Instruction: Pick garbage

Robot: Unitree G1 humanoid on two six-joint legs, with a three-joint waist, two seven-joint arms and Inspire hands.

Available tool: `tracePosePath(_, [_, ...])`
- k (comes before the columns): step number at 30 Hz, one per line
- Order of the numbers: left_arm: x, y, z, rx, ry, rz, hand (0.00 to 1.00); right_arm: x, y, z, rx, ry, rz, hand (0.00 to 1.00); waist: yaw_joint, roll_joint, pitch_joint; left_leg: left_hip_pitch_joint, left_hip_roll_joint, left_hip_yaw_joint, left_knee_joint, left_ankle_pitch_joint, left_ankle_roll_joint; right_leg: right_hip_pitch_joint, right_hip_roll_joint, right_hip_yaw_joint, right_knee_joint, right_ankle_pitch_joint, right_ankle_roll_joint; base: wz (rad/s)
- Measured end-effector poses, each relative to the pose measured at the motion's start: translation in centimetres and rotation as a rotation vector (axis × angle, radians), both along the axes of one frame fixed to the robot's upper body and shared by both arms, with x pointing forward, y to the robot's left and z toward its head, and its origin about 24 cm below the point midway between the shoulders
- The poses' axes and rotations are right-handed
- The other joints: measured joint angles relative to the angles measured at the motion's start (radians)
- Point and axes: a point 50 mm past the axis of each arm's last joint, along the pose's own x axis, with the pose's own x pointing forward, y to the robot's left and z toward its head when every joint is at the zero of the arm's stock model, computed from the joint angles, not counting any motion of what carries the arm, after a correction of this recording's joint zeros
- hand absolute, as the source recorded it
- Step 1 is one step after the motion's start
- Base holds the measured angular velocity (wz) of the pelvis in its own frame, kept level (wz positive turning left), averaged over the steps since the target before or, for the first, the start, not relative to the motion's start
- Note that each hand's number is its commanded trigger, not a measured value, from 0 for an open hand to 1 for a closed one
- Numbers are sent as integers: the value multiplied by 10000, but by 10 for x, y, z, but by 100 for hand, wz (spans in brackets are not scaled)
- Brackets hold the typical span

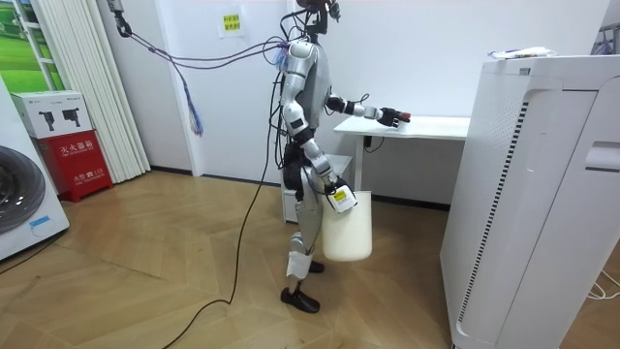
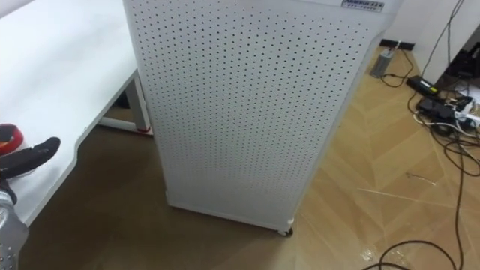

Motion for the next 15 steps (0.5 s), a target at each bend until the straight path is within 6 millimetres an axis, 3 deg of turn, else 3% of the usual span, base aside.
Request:
tracePosePath(4, [2, -1, 2, 29, -37, -69, 100, 4, -1, 0, -51, -23, 6, 100, -157, 72, 16, -88, 9, 17, 7, 0, 0, -93, 7, 7, -10, 14, -10, -1])
tracePosePath(15, [5, -5, -3, 75, 236, -714, 100, 9, 0, 0, -71, -27, 32, 100, -173, 90, 24, -79, 62, 203, 42, 1, -1, -155, 55, 229, -26, 34, -23, -6])
